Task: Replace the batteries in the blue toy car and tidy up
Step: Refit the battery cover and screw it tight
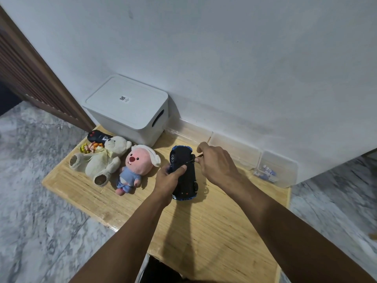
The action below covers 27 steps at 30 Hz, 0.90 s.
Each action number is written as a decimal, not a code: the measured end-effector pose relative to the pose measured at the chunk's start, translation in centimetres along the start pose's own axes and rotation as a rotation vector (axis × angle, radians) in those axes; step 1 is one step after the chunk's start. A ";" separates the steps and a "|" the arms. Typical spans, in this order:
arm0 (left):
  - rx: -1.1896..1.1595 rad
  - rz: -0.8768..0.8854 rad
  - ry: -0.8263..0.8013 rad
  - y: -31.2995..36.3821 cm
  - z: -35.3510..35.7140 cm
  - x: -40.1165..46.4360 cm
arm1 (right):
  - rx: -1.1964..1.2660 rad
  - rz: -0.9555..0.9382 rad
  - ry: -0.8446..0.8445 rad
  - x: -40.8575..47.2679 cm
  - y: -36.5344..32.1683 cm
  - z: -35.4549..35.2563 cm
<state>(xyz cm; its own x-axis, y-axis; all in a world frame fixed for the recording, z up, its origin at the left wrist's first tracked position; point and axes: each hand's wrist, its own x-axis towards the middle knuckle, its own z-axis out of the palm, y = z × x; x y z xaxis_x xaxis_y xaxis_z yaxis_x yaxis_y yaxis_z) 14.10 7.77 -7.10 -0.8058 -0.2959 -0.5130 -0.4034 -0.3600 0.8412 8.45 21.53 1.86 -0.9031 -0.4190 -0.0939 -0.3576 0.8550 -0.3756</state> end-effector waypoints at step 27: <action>0.006 0.016 -0.008 -0.2 -0.1 0.1 | -0.139 0.095 -0.067 0.4 0.3 -0.1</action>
<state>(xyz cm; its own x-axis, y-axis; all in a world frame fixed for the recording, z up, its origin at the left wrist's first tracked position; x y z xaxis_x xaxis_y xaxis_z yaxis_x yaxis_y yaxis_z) 14.15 7.70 -7.34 -0.8155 -0.2945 -0.4983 -0.3930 -0.3502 0.8502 7.99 21.65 1.84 -0.9180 -0.3501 -0.1863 -0.3053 0.9237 -0.2315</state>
